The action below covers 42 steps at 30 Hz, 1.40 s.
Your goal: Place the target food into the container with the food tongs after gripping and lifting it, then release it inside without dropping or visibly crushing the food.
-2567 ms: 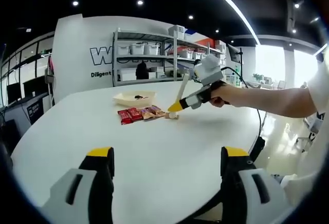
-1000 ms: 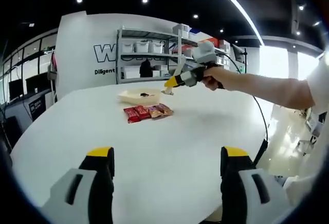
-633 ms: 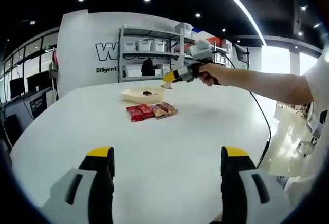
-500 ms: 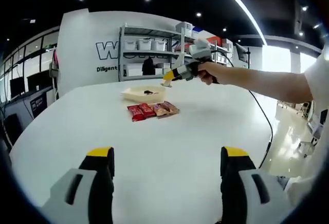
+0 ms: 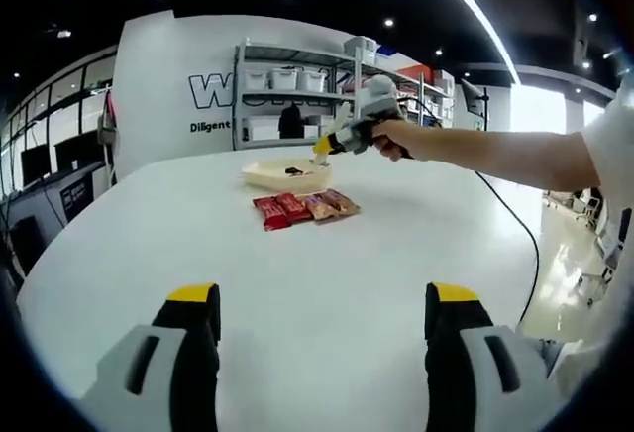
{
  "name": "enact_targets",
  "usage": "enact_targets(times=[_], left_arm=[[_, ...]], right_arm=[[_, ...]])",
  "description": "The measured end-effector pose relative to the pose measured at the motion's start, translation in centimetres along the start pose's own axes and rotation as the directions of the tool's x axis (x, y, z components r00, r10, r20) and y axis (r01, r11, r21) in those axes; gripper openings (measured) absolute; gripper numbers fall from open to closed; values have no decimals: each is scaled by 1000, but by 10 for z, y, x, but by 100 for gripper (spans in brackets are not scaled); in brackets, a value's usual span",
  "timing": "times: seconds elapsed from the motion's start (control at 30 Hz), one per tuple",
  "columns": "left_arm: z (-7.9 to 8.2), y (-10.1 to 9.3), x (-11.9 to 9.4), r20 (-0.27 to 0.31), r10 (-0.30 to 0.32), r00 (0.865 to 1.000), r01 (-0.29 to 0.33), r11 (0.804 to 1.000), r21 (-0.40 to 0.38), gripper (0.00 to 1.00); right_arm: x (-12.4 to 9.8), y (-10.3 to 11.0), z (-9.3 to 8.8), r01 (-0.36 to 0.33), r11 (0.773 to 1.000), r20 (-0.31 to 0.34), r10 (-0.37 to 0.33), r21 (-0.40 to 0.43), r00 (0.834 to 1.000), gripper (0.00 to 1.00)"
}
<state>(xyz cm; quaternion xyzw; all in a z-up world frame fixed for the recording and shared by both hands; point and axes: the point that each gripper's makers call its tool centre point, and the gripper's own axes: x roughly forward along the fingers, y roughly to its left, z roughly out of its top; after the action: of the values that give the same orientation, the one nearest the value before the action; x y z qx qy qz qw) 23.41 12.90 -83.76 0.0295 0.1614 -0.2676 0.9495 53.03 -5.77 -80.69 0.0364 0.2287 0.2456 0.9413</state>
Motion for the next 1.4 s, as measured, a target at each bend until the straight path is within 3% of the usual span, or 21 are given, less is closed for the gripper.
enact_targets(times=[0.7, 1.4], left_arm=[[-7, 12, 10, -21, 10, 1000, -11, 1000, -20, 84], [-9, 15, 10, -24, 17, 1000, -18, 1000, -24, 84]], right_arm=[[36, -21, -11, 46, 998, -41, -47, -33, 998, 13], [34, -22, -9, 39, 999, -24, -39, -7, 999, 15]])
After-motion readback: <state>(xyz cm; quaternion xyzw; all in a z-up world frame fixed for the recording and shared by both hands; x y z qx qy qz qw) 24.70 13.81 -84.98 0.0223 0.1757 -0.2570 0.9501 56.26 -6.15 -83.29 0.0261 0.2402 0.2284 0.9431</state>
